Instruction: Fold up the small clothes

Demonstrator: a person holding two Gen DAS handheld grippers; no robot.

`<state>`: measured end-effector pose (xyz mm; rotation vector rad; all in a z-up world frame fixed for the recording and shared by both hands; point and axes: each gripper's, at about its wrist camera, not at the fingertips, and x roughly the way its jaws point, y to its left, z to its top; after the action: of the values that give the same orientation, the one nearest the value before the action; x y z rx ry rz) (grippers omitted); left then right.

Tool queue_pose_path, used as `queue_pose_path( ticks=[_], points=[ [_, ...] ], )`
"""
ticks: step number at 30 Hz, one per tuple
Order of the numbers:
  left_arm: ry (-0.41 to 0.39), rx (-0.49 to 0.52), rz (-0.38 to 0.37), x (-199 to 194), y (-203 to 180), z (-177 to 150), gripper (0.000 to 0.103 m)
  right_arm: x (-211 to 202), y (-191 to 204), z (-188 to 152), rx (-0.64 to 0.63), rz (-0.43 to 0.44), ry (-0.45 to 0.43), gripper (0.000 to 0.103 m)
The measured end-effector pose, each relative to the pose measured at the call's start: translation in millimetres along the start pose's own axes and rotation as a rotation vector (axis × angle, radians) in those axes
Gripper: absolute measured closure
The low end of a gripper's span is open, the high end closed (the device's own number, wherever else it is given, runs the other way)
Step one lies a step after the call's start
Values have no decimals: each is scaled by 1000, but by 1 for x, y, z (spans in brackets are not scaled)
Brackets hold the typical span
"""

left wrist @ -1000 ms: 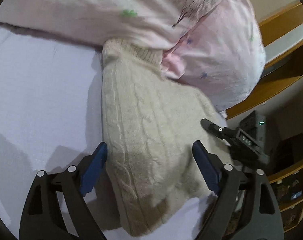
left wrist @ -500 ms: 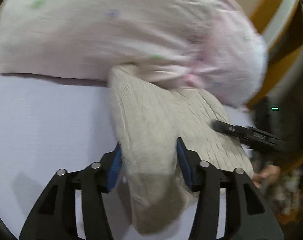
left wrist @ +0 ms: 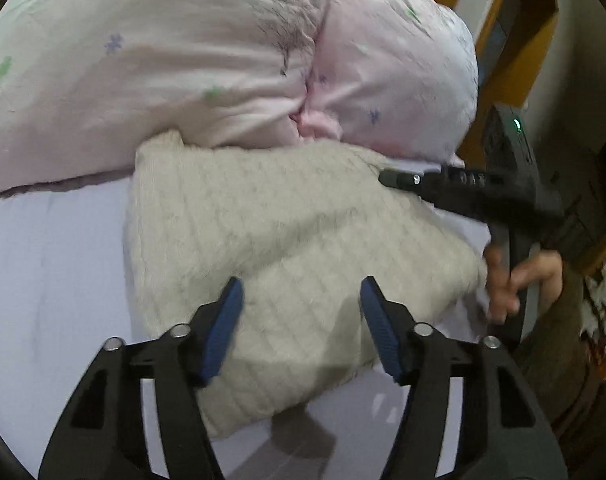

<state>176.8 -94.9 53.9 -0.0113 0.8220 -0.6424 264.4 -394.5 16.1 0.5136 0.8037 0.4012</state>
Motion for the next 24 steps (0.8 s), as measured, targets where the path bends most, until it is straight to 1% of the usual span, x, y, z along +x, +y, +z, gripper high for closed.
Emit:
queue_pose_path(
  ticks=[1, 2, 3, 4, 5, 6, 7, 8, 9, 11, 12, 13, 14, 15, 17, 19, 20, 22, 23, 24],
  points=[
    [-3, 20, 17, -1, -3, -2, 42, 8, 2, -3, -10, -20, 35, 93],
    [-1, 32, 28, 0, -5, -3, 42, 15, 9, -9, -39, -59, 52, 90],
    [-1, 31, 28, -1, -5, -3, 42, 11, 16, -10, -61, -96, 32, 82],
    [-3, 22, 24, -4, -3, -3, 42, 2, 18, -11, -69, -114, 12, 80],
    [-9, 9, 17, -9, -2, -5, 42, -14, 28, -13, -80, -124, -43, 75],
    [-32, -10, 2, -20, 0, -9, 41, -29, 37, -17, -89, -114, -91, 71],
    [-47, -17, 6, -24, 2, -11, 40, -41, 43, -22, -104, -87, -114, 67],
    [-69, -25, 24, -35, 4, -17, 37, -53, 52, -29, -128, -34, -123, 61],
    [-82, -31, 38, -42, 6, -21, 32, -60, 62, -40, -163, 5, -110, 60],
    [-103, -48, 64, -54, 8, -29, 27, -54, 81, -57, -221, 9, -69, 58],
    [-107, -58, 82, -59, 8, -34, 23, -42, 87, -70, -249, -8, -13, 55],
    [-103, -65, 93, -61, 7, -37, 21, -33, 87, -74, -252, -37, 23, 54],
    [-92, -79, 113, -61, 6, -42, 18, -20, 80, -81, -253, -100, 81, 54],
    [-81, -89, 128, -61, 6, -45, 15, -13, 77, -86, -262, -122, 79, 54],
    [-53, -105, 171, -57, 5, -49, 12, -24, 84, -88, -263, -128, 56, 54],
    [-36, -116, 213, -57, 5, -55, 7, -54, 87, -96, -263, -111, -5, 32],
    [-29, -120, 249, -57, 4, -58, 3, -65, 90, -101, -268, -114, -38, 3],
    [-24, -117, 288, -57, 3, -62, 1, -88, 90, -115, -286, -154, -107, 2],
    [-19, -113, 305, -56, 2, -63, 1, -91, 90, -121, -295, -178, -120, 2],
    [-5, -108, 325, -52, 2, -64, 1, -91, 92, -129, -302, -223, -122, 2]
  ],
)
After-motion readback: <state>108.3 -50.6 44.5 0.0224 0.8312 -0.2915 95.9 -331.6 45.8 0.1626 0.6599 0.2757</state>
